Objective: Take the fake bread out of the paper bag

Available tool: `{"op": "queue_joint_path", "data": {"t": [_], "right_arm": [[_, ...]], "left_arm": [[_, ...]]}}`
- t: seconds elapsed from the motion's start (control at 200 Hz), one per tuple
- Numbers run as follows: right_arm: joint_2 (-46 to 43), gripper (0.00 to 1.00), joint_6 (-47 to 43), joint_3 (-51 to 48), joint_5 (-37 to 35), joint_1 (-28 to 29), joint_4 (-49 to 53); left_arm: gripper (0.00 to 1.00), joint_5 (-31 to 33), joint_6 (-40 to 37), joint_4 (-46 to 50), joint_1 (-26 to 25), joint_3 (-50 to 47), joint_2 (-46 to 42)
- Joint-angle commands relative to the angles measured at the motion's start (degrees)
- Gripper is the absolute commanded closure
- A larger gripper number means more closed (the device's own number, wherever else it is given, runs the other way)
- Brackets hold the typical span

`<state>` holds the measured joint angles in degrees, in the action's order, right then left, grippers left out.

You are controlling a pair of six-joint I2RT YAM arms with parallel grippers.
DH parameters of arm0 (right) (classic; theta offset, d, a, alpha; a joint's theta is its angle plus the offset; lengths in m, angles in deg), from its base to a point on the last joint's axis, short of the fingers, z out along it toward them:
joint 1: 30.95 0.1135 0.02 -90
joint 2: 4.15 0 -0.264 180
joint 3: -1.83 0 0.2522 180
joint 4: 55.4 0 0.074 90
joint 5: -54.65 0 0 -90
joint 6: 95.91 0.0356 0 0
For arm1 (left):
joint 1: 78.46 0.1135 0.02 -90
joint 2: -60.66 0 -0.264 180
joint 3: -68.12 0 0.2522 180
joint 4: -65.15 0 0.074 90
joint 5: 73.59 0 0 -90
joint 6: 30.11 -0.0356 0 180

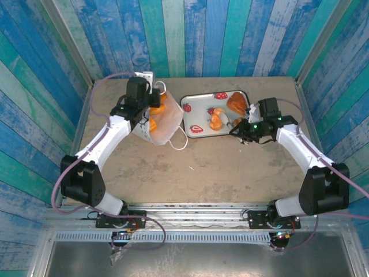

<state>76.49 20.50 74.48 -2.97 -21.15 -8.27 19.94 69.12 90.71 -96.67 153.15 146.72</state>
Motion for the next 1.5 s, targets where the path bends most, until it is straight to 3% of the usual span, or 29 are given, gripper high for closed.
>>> {"op": "queue_joint_path", "data": {"t": [0.0, 0.311, 0.636, 1.017, 1.497], "right_arm": [[0.28, 0.78, -0.13, -0.29, 1.13, -1.08, -1.98], [4.24, 0.76, -1.15, 0.17, 0.44, -1.93, -2.72], [4.85, 0.64, -1.1, 1.46, -3.47, -2.23, -2.21], [5.61, 0.58, -1.43, 3.1, -6.68, -2.41, -0.91], [5.81, 0.57, -2.42, 5.94, -10.42, -2.67, 1.52]], "left_arm": [[1.0, -0.41, 0.09, -1.42, 0.11, 1.03, -3.61], [1.0, -0.72, 0.3, -1.37, 0.11, 1.16, -3.41], [1.0, -0.86, 0.36, -1.41, 0.11, 1.03, -3.01], [1.0, -1.4, 0.51, -1.68, 0.11, 0.84, -3.07], [1.0, -1.77, 0.76, -2.21, 0.11, 0.0, -3.12]]}}
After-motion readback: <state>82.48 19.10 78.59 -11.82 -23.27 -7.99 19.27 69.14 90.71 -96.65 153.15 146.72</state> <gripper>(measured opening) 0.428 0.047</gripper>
